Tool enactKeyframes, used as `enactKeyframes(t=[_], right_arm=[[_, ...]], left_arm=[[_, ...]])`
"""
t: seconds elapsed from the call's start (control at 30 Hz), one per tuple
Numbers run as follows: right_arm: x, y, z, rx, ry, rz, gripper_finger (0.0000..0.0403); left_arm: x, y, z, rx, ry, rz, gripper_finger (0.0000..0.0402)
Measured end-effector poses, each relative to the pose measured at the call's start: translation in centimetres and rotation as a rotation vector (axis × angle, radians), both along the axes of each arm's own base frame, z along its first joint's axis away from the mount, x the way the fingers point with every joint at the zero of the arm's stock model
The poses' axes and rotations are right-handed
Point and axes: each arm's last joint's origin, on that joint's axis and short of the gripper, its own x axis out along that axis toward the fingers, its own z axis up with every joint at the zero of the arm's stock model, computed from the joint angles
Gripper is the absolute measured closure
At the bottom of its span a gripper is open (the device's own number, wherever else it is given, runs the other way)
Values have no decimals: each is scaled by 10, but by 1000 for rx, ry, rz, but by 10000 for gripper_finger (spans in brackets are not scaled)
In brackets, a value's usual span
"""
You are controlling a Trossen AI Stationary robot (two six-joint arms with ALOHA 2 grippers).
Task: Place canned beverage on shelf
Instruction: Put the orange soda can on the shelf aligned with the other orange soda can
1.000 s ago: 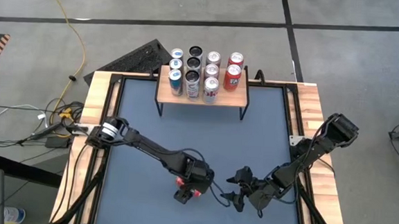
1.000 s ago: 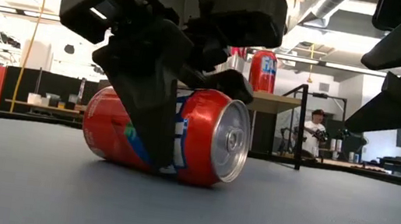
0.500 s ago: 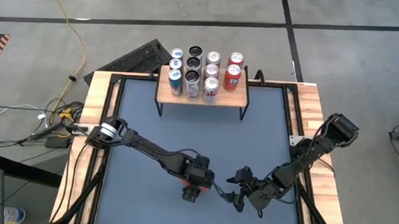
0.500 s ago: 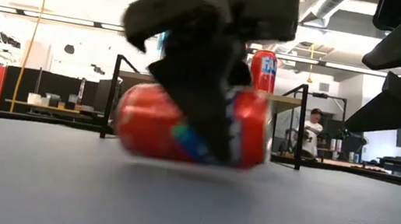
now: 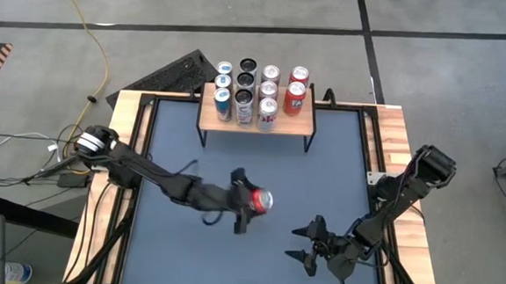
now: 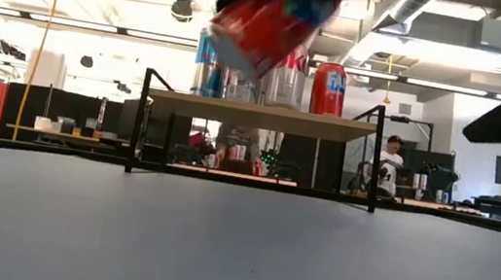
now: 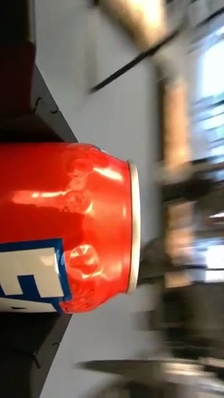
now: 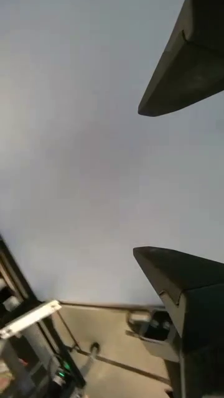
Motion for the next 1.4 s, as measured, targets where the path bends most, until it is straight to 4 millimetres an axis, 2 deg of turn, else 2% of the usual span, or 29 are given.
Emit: enactKeyframes(t=[0.13,0.27,0.37,0.47,0.6,0.7,0.87,1.0,1.17,1.4], right_arm=[[0,-2,1,-37,-37,-54,60],[6,-9,1,-45,-43,-93,60],[11,-14,2,-58,-60,-133,60],[15,-16,5,-104,-98,-150,60],[17,-15,9,-155,-128,-141,60],[17,-15,10,-164,-129,-135,60],[17,-14,10,-165,-132,-131,60],[17,-15,10,-170,-129,-131,60],[17,-15,10,-171,-128,-130,60],[17,-16,9,-183,-117,-128,60]], left_arm=[[-30,13,-9,-43,-360,120,109],[-44,22,-30,-72,-471,292,109],[-41,22,-46,-13,-455,338,109],[-32,15,-59,-27,-472,339,109],[-22,5,-90,20,-480,327,109],[-9,-1,-101,4,-481,332,109],[10,-10,-131,21,-432,300,109],[17,-14,-135,2,-449,310,109],[16,-17,-140,2,-434,308,108],[16,-20,-146,-60,-392,300,87]])
